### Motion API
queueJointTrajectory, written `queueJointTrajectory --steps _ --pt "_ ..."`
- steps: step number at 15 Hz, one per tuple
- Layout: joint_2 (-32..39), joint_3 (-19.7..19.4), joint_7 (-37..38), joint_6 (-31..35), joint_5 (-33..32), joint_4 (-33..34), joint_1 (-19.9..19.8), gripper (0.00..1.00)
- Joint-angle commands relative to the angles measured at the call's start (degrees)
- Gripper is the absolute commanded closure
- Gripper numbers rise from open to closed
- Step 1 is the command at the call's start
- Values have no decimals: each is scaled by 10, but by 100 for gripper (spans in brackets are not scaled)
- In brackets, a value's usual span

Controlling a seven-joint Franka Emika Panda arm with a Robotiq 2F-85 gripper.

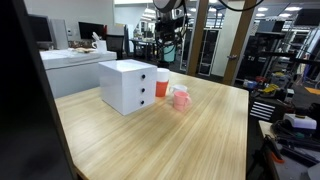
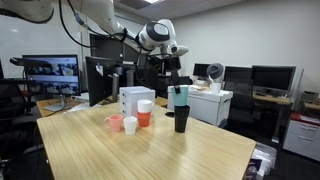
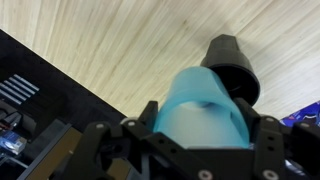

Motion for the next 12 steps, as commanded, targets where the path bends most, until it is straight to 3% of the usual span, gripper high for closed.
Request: queueJointTrajectory --steps 1,12 --pt "-3 6 -7 -2 7 -2 -2 48" --pt "18 7 -13 -7 7 26 -7 48"
